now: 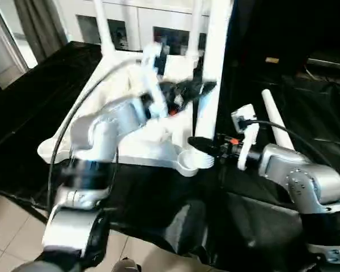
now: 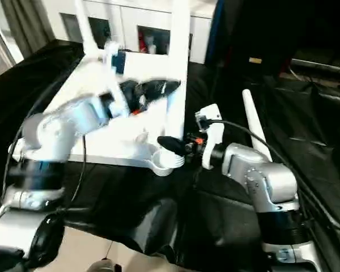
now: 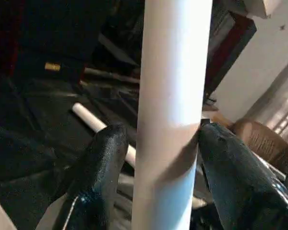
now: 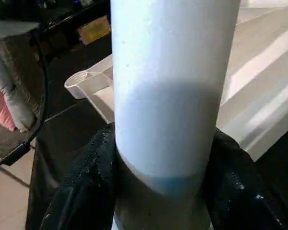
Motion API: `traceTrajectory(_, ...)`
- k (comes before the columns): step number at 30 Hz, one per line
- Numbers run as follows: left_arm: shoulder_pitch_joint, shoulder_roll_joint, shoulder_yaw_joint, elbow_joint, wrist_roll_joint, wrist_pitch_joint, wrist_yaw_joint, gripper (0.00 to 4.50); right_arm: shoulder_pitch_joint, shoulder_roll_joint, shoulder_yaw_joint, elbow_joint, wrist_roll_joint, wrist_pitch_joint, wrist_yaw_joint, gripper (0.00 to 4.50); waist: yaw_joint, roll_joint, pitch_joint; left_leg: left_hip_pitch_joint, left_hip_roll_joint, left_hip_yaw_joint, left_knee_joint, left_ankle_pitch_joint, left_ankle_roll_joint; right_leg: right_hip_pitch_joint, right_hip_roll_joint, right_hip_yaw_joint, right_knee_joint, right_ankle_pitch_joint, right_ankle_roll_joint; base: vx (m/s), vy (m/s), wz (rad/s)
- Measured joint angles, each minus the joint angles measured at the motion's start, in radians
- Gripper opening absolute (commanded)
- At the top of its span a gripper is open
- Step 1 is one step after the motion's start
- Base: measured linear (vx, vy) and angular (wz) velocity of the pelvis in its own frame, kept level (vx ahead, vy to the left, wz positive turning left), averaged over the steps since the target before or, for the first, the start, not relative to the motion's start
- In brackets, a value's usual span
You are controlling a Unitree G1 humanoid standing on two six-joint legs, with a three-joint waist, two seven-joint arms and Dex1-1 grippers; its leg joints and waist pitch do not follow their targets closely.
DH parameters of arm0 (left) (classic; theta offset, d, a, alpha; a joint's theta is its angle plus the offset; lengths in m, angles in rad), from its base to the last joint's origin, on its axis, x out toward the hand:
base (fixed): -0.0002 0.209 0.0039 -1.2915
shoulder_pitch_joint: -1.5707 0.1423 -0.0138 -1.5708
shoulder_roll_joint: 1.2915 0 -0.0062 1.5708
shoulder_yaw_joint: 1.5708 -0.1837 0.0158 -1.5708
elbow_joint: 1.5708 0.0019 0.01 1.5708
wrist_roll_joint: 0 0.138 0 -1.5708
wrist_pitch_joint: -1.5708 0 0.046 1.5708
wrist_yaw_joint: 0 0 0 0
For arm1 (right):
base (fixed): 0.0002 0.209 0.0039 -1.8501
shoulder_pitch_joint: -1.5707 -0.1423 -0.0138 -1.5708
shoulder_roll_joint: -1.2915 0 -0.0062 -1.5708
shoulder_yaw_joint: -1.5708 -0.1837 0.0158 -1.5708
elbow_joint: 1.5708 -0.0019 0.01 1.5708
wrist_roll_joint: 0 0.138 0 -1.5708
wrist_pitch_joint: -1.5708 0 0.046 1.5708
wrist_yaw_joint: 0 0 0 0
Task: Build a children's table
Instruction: Pick table leg
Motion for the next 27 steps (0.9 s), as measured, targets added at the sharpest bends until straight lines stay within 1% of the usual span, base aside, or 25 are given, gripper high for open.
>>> traceTrajectory(6, -0.001, -0.001, -0.037, 0.015, 0.017, -0.016, -0.028, 2.74, 0.000, -0.021, 0.030, -0.015, 0.000, -0.006, 0.038, 1.94, -0.001, 0.000, 0.000, 0.000, 0.000, 0.000, 0.001, 0.000, 0.001, 0.000, 0.000, 0.000, 0.000, 0.001, 0.000, 0.000, 0.000, 0.00)
traceTrajectory(7, -0.001, -0.004, -0.041, 0.022, 0.019, -0.018, -0.033, 2.47, 0.002, -0.021, 0.031, -0.022, -0.001, -0.006, 0.039, 1.94, -0.002, 0.000, 0.000, 0.000, 0.000, 0.000, 0.001, 0.000, 0.001, 0.000, 0.000, 0.000, 0.000, 0.001, 0.000, 0.000, 0.000, 0.00)
traceTrajectory(10, -0.010, -0.015, -0.047, 0.044, 0.018, -0.022, -0.041, 2.35, 0.007, -0.024, 0.032, -0.028, -0.002, -0.006, 0.044, 1.94, -0.002, 0.000, 0.000, 0.000, 0.000, 0.000, 0.001, 0.001, 0.001, 0.000, 0.000, 0.000, 0.000, 0.001, 0.000, 0.000, 0.000, 0.00)
traceTrajectory(11, -0.011, -0.015, -0.046, 0.045, 0.018, -0.022, -0.045, 2.20, 0.007, -0.025, 0.032, -0.028, -0.002, -0.007, 0.045, 1.94, -0.002, 0.000, 0.000, 0.000, 0.000, 0.000, 0.001, 0.001, 0.001, 0.000, 0.000, 0.001, 0.000, 0.001, 0.000, 0.000, 0.000, 0.00)
traceTrajectory(12, -0.011, -0.015, -0.044, 0.048, 0.017, -0.022, -0.046, 2.20, 0.007, -0.027, 0.033, -0.029, -0.004, -0.006, 0.045, 1.94, -0.002, 0.000, 0.000, 0.000, 0.000, 0.000, 0.001, 0.001, 0.001, 0.000, 0.000, 0.000, 0.000, 0.001, 0.000, 0.000, 0.000, 0.00)
traceTrajectory(13, -0.011, -0.015, -0.044, 0.049, 0.017, -0.022, -0.047, 1.99, 0.007, -0.028, 0.034, -0.030, -0.005, -0.007, 0.045, 1.94, -0.002, 0.000, 0.000, 0.000, 0.000, 0.000, 0.001, 0.001, 0.001, 0.000, 0.000, 0.000, 0.000, 0.002, 0.000, 0.000, 0.000, 0.00)
traceTrajectory(16, -0.011, -0.015, -0.040, 0.056, 0.016, -0.022, -0.050, 1.90, 0.007, -0.034, 0.034, -0.030, -0.005, -0.007, 0.049, 1.94, -0.003, 0.000, 0.000, 0.000, 0.000, 0.000, 0.001, 0.001, 0.001, 0.000, 0.000, 0.000, 0.000, 0.002, 0.000, 0.000, 0.000, 0.00)
traceTrajectory(21, -0.019, -0.015, -0.016, 0.088, -0.005, -0.022, -0.055, 1.88, 0.007, -0.044, 0.031, -0.031, -0.005, -0.020, 0.060, 1.94, -0.001, 0.000, 0.000, 0.000, 0.000, 0.000, 0.001, 0.001, 0.002, 0.000, 0.000, 0.000, 0.000, 0.002, 0.000, 0.000, 0.000, 0.00)
traceTrajectory(27, -0.021, -0.013, -0.015, 0.084, -0.011, -0.012, -0.060, 1.88, 0.007, -0.054, 0.031, -0.031, -0.004, -0.029, 0.077, 1.94, -0.001, -0.001, 0.000, 0.000, 0.000, 0.000, 0.001, 0.001, 0.003, 0.000, 0.000, 0.000, 0.000, 0.002, 0.000, 0.000, 0.000, 0.00)
